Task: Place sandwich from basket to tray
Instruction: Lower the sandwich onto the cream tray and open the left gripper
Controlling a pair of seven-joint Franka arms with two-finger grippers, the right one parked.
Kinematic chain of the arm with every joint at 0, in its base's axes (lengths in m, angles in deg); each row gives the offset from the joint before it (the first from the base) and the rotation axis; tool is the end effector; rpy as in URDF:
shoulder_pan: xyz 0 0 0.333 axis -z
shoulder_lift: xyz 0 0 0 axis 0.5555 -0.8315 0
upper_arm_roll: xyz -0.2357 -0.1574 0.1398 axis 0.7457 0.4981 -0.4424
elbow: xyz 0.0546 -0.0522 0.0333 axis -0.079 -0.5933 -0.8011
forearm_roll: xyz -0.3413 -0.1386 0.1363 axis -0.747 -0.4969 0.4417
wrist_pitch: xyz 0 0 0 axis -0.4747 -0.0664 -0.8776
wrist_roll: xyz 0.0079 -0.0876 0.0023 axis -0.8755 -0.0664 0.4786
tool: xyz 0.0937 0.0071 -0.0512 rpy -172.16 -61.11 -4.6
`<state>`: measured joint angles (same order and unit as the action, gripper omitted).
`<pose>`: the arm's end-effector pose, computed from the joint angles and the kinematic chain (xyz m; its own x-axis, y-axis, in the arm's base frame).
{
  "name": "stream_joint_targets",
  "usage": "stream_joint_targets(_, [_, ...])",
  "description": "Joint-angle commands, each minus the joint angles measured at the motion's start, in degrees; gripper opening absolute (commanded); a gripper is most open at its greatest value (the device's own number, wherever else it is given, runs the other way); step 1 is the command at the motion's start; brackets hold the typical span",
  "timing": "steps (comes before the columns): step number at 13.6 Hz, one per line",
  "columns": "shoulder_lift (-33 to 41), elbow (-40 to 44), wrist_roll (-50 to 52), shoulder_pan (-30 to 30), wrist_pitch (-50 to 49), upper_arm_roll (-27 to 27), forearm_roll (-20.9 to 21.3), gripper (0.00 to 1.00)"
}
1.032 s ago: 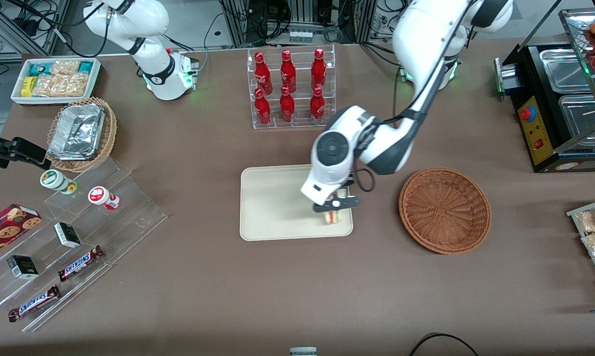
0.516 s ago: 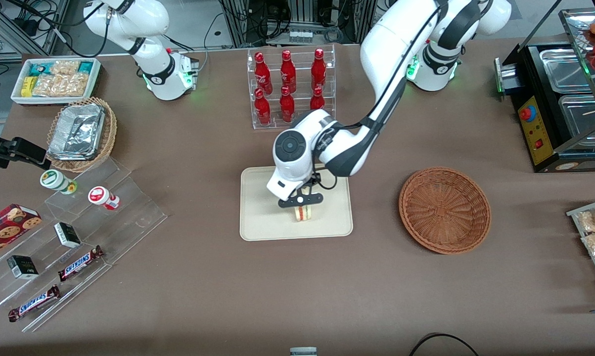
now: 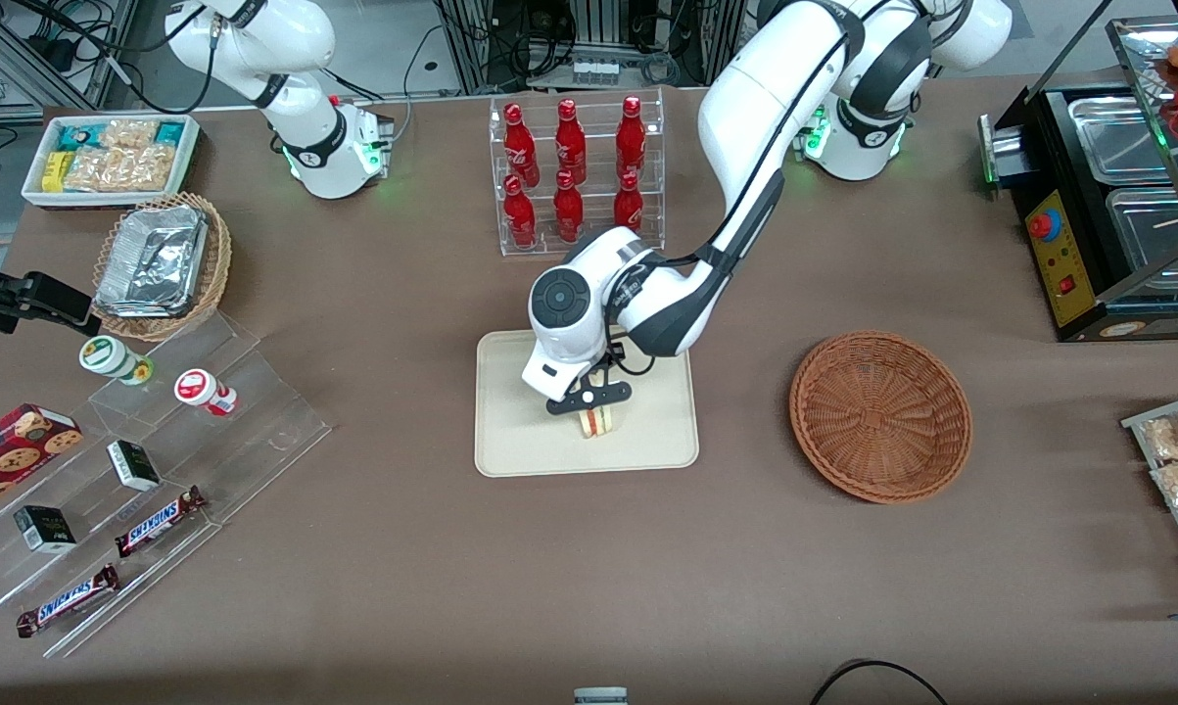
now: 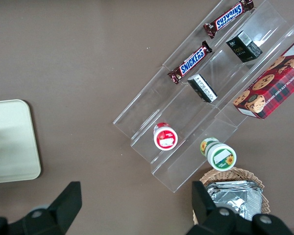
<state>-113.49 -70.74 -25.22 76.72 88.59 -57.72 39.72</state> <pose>0.5075 -0.5450 0.2378 0.9744 0.2010 -0.1011 0.1965 -0.9791 -0.0520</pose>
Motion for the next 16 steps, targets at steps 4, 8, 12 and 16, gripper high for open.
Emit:
stream_joint_targets(4, [1.0,2.3,0.7,0.9,-0.8,-0.8,0.3,1.0])
stream_joint_targets(8, [5.6,2.3,0.5,0.5,-3.0,-0.9,0.3,1.0])
stream_joint_targets(12, [9.6,2.3,-5.4,-0.4,-8.4,-1.3,0.3,1.0])
stream_joint_targets(16, [16.7,-1.8,-15.6,-7.6,-14.4,-1.2,-0.4,1.0])
